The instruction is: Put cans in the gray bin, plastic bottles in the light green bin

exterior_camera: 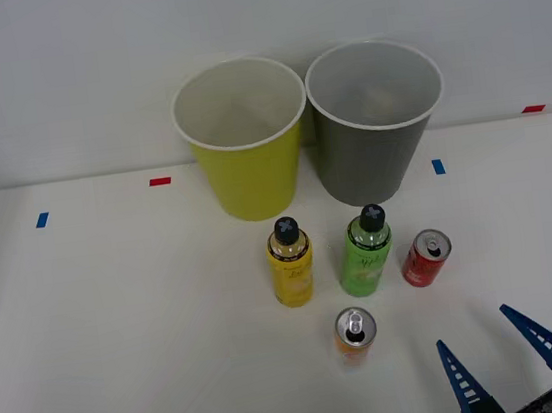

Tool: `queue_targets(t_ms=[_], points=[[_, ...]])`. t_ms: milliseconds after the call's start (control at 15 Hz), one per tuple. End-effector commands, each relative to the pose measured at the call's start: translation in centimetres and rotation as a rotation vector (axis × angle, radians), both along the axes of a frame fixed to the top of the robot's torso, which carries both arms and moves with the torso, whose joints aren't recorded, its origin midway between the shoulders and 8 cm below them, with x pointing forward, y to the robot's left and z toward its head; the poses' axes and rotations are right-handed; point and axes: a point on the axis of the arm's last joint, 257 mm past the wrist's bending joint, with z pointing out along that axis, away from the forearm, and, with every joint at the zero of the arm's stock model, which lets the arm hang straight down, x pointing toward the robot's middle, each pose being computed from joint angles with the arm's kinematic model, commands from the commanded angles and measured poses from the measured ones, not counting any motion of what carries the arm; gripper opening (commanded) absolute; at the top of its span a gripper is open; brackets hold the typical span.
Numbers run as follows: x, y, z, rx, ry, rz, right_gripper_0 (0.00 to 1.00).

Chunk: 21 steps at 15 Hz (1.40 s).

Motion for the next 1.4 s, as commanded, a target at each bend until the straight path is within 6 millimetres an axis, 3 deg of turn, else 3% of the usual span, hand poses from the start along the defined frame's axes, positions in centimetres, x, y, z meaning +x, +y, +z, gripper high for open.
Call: queue_targets(t_ms=[67,400,600,867,1400], points=[[2.4,0.5,-0.1,0.008,0.008,-0.032,1.0],[6.5,0.2,0.8,0.014,0.001,-0.089,1.0],[7.6,-0.2,0.8,0.018,0.011,-0.117,1.0],[8.9,0.8,1.4,0.062,0.001,-0.145,1.0],[10.6,1.6,0.7,0.11,0.011,-0.104,1.0]])
